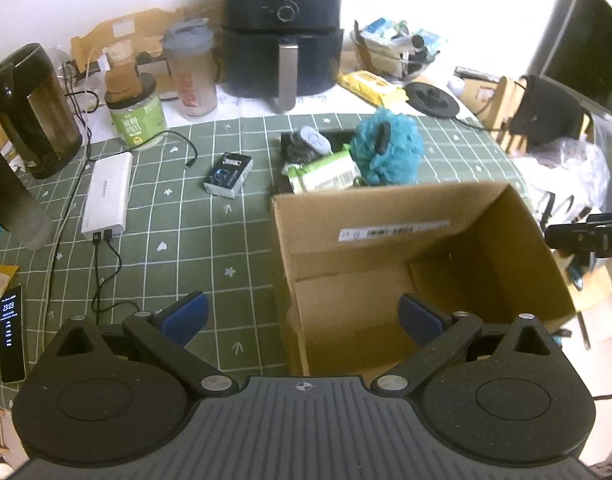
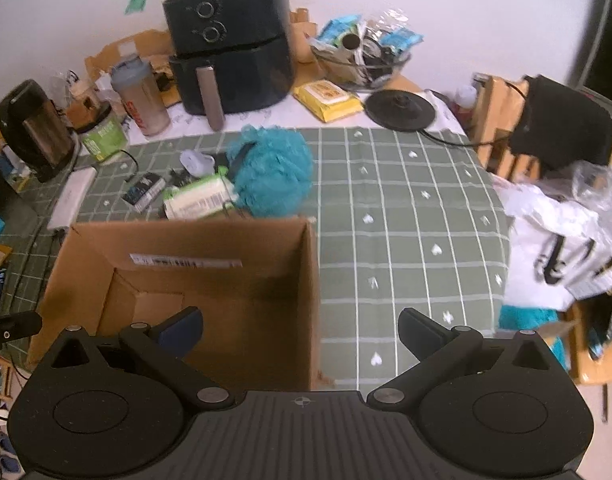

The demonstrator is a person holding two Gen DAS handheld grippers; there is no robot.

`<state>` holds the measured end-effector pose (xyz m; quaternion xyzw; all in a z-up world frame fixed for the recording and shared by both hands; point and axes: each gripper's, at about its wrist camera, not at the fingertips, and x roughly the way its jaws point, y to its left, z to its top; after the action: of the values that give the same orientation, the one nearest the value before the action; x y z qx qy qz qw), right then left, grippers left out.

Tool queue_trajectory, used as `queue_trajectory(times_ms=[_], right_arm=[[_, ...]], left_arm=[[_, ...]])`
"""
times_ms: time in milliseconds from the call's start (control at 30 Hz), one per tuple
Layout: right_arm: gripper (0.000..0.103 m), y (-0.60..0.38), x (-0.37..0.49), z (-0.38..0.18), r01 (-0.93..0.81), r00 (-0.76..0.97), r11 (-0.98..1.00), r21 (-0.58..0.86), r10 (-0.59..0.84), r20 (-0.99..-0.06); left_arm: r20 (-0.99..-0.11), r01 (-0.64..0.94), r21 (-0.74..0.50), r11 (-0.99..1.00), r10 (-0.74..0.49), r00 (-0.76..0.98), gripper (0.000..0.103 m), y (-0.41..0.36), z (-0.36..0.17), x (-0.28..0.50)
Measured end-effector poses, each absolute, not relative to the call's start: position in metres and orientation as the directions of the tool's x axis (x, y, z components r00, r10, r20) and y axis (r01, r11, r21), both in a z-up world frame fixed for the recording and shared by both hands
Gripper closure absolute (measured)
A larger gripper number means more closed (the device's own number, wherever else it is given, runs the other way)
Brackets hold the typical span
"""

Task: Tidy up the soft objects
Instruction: 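Move the right tool over the box toward the teal mesh sponge, then close the right gripper on the teal mesh sponge and lift it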

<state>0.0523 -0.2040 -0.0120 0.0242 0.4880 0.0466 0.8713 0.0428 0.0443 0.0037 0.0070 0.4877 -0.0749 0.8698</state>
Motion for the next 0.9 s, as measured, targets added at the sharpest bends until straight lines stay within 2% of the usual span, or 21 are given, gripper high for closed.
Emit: queue_trajectory(times_ms=[300,900], right_arm=[[0.0,-0.237,0.098,-0.012,-0.125,0.501,0.966,0.225,0.257,-0.827],[0.0,-0.264,0.178,-0.03,-0.235,0.509,0.933,0.271,0.356,-0.784]], left_arm=[[-0.853,0.099,-0.104,0.99,-0.14,0.503,0.0,0.032,0.007,0.063],[-0.847,0.023,-0.138,0.99,-0.13,0.516,0.0,0.032,0.007,0.081]])
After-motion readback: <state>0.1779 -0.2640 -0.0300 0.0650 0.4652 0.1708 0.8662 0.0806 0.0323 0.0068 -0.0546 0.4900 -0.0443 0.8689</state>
